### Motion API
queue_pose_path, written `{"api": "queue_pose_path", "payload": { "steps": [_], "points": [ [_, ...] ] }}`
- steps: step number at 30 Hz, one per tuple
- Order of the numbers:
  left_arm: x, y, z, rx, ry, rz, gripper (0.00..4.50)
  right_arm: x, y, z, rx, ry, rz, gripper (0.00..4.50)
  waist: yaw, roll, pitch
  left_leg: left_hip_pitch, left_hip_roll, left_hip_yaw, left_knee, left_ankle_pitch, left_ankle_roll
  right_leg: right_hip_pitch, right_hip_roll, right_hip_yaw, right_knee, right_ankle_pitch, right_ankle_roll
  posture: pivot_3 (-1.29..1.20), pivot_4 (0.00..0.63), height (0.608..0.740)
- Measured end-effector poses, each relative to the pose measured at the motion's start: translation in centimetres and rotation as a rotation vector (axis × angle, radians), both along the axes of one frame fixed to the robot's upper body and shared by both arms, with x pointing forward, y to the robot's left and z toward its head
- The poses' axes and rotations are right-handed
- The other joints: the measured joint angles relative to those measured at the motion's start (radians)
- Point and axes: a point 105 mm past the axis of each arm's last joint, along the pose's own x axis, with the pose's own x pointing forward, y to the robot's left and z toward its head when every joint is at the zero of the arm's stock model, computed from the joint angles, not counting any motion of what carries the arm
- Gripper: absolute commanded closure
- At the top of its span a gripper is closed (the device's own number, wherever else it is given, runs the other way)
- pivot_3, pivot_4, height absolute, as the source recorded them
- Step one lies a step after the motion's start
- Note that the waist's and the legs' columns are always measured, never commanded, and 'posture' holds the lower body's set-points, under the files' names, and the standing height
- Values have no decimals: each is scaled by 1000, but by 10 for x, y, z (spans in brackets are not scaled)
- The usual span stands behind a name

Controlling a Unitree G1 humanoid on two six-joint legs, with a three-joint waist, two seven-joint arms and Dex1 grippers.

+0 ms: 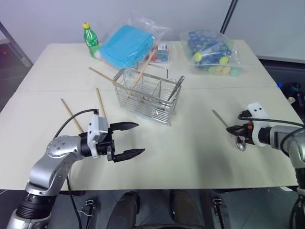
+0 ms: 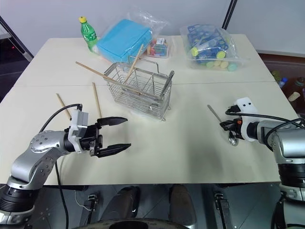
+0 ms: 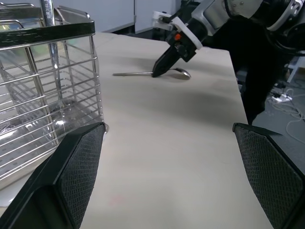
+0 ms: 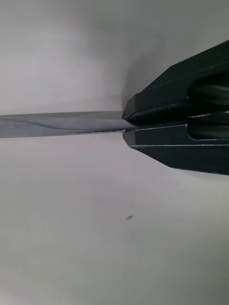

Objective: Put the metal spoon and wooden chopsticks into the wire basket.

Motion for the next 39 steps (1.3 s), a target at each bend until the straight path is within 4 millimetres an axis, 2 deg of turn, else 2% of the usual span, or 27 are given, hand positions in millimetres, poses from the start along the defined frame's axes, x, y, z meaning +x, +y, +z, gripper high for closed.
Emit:
{"api": "queue_pose_path", "payload": {
  "steps": [2, 4, 6, 9, 16, 21, 28, 32, 34, 39],
  "points": [
    [2, 0, 2, -1, -6, 2, 0, 17, 3, 8, 10, -63, -34, 4445, 1, 2, 1, -1, 0, 1, 0, 0, 0, -1, 0, 1, 0, 1, 0, 0, 150, 740],
    [4, 1, 4, -2, -13, 4, 0, 35, 6, 28, 9, -164, -67, 4445, 2, 4, 2, -1, 0, 2, 0, 0, 0, -3, 0, 1, 0, 1, 0, 0, 150, 740],
    [8, 3, 5, -3, -15, 13, 0, 52, 9, 60, 11, -301, -99, 4445, 6, 4, 3, -2, 0, 2, -2, 0, 0, -4, 0, 1, 0, 2, 1, 0, 150, 740],
    [16, 7, 9, -13, -25, 46, 0, 65, 17, 99, -3, -473, -124, 4445, 9, 4, 3, -4, 0, 2, -2, 0, 0, -5, -1, 1, 0, 2, 1, 0, 150, 740],
    [33, 20, 20, -63, -55, 169, 0, 70, 55, 154, 21, -747, -121, 4445, 3, 4, 2, -15, -1, 2, -1, 1, -2, -17, -1, 1, 1, 5, 2, 0, 150, 740],
    [37, 25, 24, -87, -63, 256, 0, 55, 111, 192, 169, -945, 19, 4445, 1, 4, 3, -16, 1, 2, -2, 3, -6, -21, 1, 1, 3, 6, 1, 0, 150, 740],
    [35, 30, 23, -91, -50, 331, 0, 31, 165, 214, 477, -1080, 137, 4445, 1, 4, 2, -16, 2, 2, -1, 5, -8, -21, 2, 1, 3, 10, -1, 0, 150, 740],
    [36, 32, 28, -101, -64, 374, 0, 24, 179, 217, 571, -1103, 166, 4445, 1, 5, 2, -16, 2, 2, -1, 5, -8, -21, 3, 1, 3, 11, -2, 0, 150, 740],
    [37, 35, 29, -116, -66, 412, 0, 23, 188, 211, 615, -1091, 178, 4445, 0, 5, 2, -16, 3, 2, -1, 5, -8, -21, 3, 1, 3, 11, -2, 0, 150, 740],
    [33, 29, 27, -160, -52, 467, 0, 32, 206, 178, 680, -1000, 206, 4445, -7, 5, 2, -16, 3, 2, -1, 6, -9, -21, 3, 1, 4, 11, -3, 0, 150, 740]
  ]
}}
